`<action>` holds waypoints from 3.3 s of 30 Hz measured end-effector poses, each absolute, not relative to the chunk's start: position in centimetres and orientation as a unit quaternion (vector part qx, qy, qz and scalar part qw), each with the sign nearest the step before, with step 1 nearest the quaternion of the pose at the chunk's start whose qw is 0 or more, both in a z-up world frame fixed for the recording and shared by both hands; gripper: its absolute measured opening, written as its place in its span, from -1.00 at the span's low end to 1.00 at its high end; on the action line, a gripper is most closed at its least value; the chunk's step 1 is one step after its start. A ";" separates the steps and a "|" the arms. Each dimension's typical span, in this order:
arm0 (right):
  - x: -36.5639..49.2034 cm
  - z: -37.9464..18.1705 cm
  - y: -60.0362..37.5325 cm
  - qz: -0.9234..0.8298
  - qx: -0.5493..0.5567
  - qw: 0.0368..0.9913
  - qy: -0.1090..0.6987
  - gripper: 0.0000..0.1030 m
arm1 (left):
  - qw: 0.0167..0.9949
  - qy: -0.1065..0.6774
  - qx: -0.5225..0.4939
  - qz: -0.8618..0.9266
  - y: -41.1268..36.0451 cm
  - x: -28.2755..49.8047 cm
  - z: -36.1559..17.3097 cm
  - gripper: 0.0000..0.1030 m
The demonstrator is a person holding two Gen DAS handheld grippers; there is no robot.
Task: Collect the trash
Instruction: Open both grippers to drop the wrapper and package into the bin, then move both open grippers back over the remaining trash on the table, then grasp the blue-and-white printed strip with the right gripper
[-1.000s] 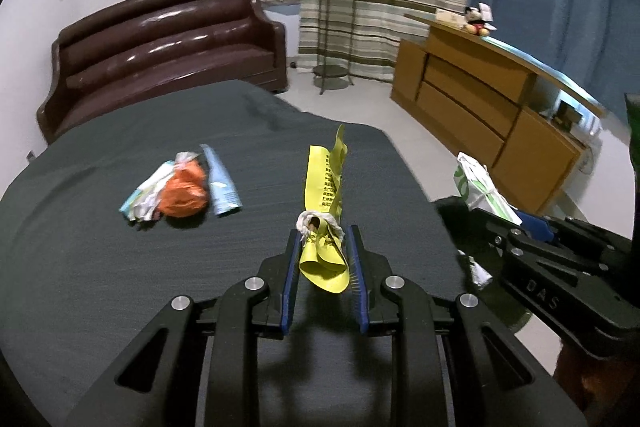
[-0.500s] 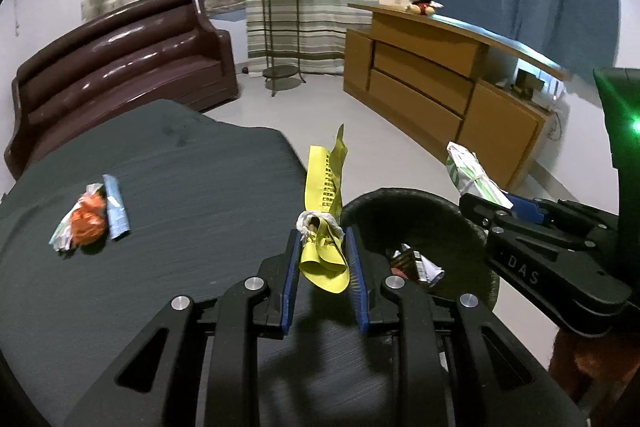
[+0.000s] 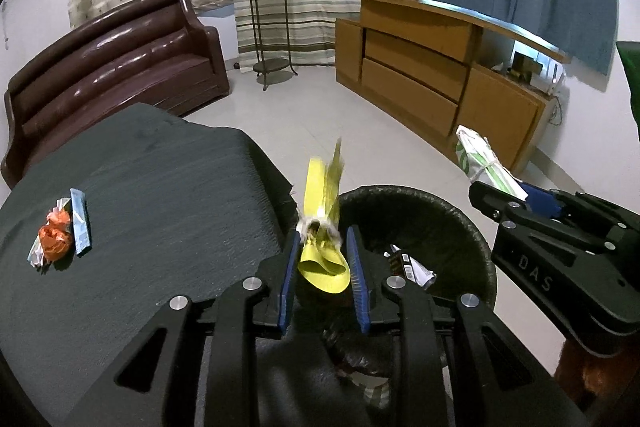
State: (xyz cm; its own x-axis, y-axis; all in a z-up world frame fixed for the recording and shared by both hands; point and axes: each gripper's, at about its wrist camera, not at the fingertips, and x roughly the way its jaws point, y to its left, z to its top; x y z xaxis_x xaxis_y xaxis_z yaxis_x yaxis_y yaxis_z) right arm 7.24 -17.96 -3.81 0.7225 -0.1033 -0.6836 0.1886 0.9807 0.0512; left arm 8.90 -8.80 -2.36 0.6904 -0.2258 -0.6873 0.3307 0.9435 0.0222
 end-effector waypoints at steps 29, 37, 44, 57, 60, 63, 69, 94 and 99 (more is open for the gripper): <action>7.1 -3.3 -16.9 -0.080 0.057 0.928 0.359 0.12 | 0.922 0.366 0.059 -0.116 -6.5 8.3 -2.0 0.14; 7.2 -3.3 -14.6 -0.063 0.043 0.929 0.361 0.12 | 0.924 0.369 0.049 -0.090 -3.7 8.5 -1.9 0.19; 7.5 -3.1 -11.5 -0.038 0.032 0.930 0.364 0.12 | 0.926 0.369 0.038 -0.068 -1.1 8.5 -1.7 0.21; 9.6 -2.8 -3.0 0.038 0.019 0.927 0.372 0.12 | 0.930 0.368 0.008 0.006 7.8 8.4 -1.6 0.24; 10.4 -2.6 -0.6 0.059 0.011 0.926 0.372 0.12 | 0.929 0.369 -0.004 0.028 10.1 8.5 -1.6 0.24; 11.2 -2.4 1.8 0.079 0.004 0.924 0.373 0.12 | 0.928 0.369 -0.013 0.049 12.6 8.3 -1.8 0.25; 12.5 -2.4 6.3 0.115 -0.012 0.919 0.377 0.12 | 0.922 0.377 -0.027 0.083 16.5 8.4 -2.2 0.25; 18.2 -4.2 13.0 0.149 -0.049 0.889 0.429 -0.16 | 0.915 0.388 -0.056 0.089 21.2 10.6 -2.3 0.33; 18.8 -4.2 12.8 0.147 -0.060 0.891 0.425 -0.60 | 0.916 0.389 -0.052 0.082 21.2 11.1 -2.1 0.33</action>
State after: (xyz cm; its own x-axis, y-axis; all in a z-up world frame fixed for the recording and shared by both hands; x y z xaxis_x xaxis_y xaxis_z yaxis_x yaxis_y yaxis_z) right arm 18.80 12.83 -4.22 0.5949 0.2118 -0.7754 -0.3135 0.9494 0.0188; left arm 11.13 21.18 -2.14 0.6841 0.1103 -0.7210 -0.1918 0.9809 -0.0319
